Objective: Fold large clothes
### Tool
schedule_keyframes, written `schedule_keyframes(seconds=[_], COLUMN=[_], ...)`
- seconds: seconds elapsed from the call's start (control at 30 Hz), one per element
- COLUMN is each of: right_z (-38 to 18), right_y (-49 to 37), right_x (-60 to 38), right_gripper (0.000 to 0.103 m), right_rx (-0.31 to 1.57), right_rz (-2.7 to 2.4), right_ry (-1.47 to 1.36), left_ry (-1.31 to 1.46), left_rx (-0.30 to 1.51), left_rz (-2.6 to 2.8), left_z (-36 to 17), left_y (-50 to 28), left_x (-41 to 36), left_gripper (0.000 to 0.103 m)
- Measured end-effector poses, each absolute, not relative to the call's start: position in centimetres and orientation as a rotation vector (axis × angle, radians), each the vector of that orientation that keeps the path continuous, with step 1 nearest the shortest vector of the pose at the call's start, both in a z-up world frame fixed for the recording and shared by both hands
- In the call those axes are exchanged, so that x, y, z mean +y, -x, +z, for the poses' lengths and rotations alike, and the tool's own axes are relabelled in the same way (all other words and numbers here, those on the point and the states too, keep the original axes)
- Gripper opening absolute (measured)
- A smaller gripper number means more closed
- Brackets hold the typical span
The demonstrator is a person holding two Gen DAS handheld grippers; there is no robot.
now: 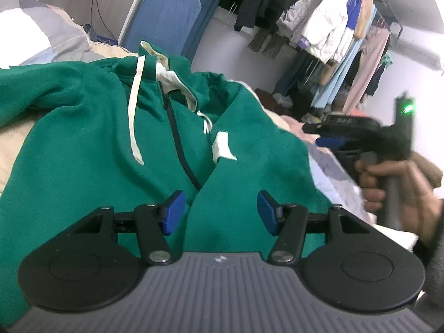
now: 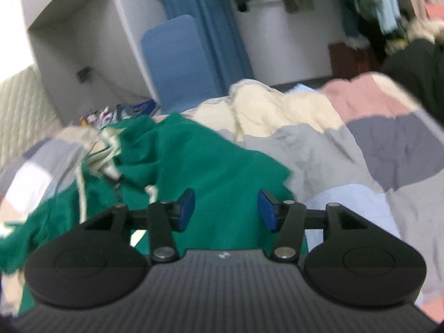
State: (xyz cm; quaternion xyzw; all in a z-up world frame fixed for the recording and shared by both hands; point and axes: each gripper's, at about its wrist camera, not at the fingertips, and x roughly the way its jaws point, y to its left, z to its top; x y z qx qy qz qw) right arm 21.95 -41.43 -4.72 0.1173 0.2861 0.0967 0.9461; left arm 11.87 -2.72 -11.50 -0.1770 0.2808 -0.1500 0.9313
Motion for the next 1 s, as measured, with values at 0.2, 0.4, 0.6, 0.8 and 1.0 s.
schedule_keyframes(seconds=[0.2, 0.4, 0.6, 0.8, 1.0], right_z=[-4.2, -5.7, -6.2, -9.3, -10.8], right_y=[-15.3, -9.7, -9.7, -11.0, -11.3], right_x=[-37.3, -34.3, -33.4, -32.7, -32.3], right_gripper=[0.053, 0.052, 0.052, 0.050, 0.050], right_rx=[0.645, 0.722, 0.711, 0.813, 0.854], right_rz=[0.321, 0.410, 0.384, 0.343, 0.344], right_ry=[-0.206, -0.208, -0.113, -0.084, -0.059], left_ry=[0.287, 0.261, 0.219, 0.234, 0.255], left_rx=[0.592, 0.636, 0.772, 0.734, 0.671], left_rz=[-0.270, -0.226, -0.120, -0.086, 0.030], left_z=[-11.4, -11.8, -14.0, -13.5, -12.2], left_y=[-11.5, -11.4, -12.3, -12.1, -11.1], left_x=[-3.4, -3.2, -3.1, -2.4, -0.2], left_gripper=[0.063, 0.063, 0.062, 0.063, 0.063])
